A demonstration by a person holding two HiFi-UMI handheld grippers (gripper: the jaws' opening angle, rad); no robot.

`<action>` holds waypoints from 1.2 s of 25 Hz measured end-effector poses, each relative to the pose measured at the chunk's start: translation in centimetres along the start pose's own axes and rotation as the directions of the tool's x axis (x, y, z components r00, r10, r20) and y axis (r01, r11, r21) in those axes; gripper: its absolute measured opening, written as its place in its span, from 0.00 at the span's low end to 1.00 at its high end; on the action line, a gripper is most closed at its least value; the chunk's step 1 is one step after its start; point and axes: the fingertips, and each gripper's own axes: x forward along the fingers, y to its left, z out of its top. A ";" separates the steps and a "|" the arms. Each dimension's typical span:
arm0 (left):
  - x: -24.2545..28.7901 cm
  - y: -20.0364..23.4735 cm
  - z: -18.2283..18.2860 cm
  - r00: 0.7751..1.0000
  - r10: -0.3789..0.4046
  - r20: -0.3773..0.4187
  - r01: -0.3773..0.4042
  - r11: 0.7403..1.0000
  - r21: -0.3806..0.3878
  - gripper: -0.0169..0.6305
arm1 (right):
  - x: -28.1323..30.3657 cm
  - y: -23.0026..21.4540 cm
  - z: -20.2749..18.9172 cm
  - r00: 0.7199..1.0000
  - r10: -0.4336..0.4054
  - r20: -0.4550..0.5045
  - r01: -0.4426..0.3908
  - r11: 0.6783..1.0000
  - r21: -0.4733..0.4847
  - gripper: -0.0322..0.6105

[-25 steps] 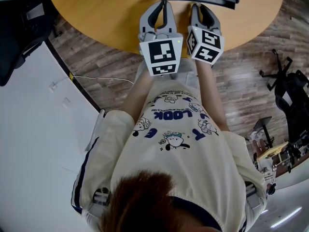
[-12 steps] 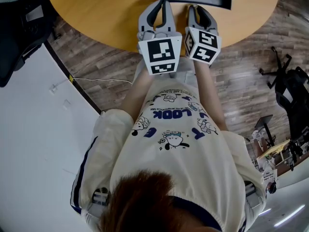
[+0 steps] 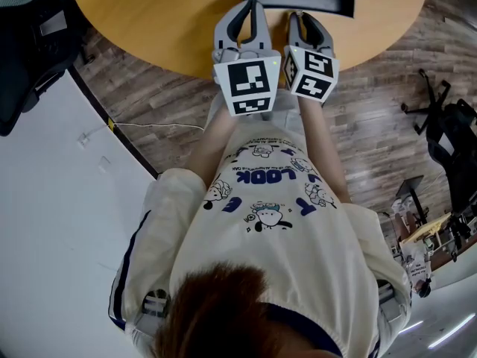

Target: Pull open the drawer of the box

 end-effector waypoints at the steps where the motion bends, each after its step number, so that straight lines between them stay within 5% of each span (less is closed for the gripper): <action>1: 0.0 0.0 0.0 1.000 0.000 0.001 0.000 1.000 0.000 0.05 | 0.0 0.0 -0.1 1.000 -0.001 0.002 0.001 1.000 -0.001 0.19; 30: -1.2 -1.4 -0.2 1.000 -0.023 0.010 0.023 1.000 0.013 0.05 | -2.3 0.2 -2.3 1.000 -0.002 -0.022 0.003 1.000 0.005 0.19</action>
